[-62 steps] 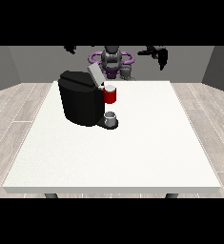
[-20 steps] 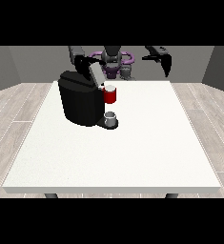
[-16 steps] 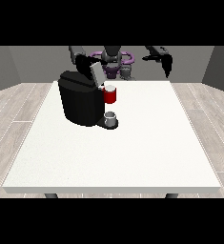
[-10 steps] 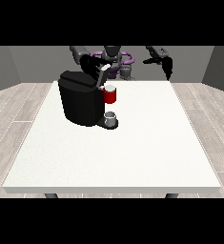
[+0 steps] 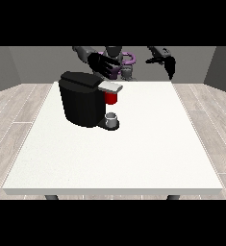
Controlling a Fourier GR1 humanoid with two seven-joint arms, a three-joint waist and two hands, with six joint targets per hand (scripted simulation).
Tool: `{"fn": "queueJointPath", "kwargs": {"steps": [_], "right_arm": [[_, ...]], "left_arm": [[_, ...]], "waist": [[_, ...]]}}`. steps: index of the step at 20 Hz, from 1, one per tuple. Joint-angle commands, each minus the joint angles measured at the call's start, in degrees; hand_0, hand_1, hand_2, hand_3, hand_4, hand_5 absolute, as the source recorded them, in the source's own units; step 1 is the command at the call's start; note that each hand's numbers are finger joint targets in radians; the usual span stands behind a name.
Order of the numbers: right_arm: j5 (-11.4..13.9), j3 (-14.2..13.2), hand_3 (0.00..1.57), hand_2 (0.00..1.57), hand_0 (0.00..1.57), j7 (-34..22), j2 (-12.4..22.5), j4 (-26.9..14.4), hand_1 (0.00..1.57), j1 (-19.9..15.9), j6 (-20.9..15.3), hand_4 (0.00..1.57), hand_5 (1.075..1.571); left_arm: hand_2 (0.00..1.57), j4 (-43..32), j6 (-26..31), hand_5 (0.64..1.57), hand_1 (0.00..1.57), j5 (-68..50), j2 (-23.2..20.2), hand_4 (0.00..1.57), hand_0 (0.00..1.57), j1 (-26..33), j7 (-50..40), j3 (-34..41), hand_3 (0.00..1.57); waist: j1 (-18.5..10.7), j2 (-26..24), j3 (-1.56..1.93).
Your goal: Insert the coffee pod into the coffee machine and close the lid
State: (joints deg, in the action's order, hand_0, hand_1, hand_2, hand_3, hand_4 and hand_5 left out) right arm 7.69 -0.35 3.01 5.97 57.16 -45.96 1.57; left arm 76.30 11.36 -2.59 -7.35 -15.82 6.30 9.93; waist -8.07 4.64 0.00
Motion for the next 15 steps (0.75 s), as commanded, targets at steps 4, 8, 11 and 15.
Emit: {"fn": "queueJointPath", "kwargs": {"steps": [4,8,11,15], "right_arm": [[-0.1,-0.1,0.00,0.00,0.00,1.6,-1.8,0.2,0.00,-0.5,0.8,0.03,1.571],[-2.6,6.1,0.00,0.00,0.00,5.8,-5.8,4.8,0.00,8.1,4.1,0.26,1.571],[-10.1,11.6,0.00,0.00,0.00,8.3,-5.9,7.8,0.00,16.1,-0.9,0.27,1.571],[-12.5,11.8,0.00,0.00,0.00,4.3,-5.9,11.3,0.00,20.6,-4.8,0.16,1.571]], "left_arm": [[0.00,0.4,-0.2,1.571,0.00,0.5,0.9,0.20,0.00,1.9,3.8,-1.4,0.00],[0.00,-1.6,-1.5,1.571,0.00,0.4,2.2,0.21,0.00,3.4,4.3,-0.9,0.00],[0.00,-2.6,-1.7,1.571,0.00,0.7,1.9,0.19,0.00,1.8,4.1,-0.9,0.00],[0.00,-4.1,-0.2,1.571,0.00,-0.4,0.3,0.19,0.00,6.4,5.7,0.7,0.00]], "waist": [[0.5,-1.5,0.00],[4.6,-6.2,0.00],[4.8,-7.9,0.02],[6.6,-10.6,-0.01]]}}
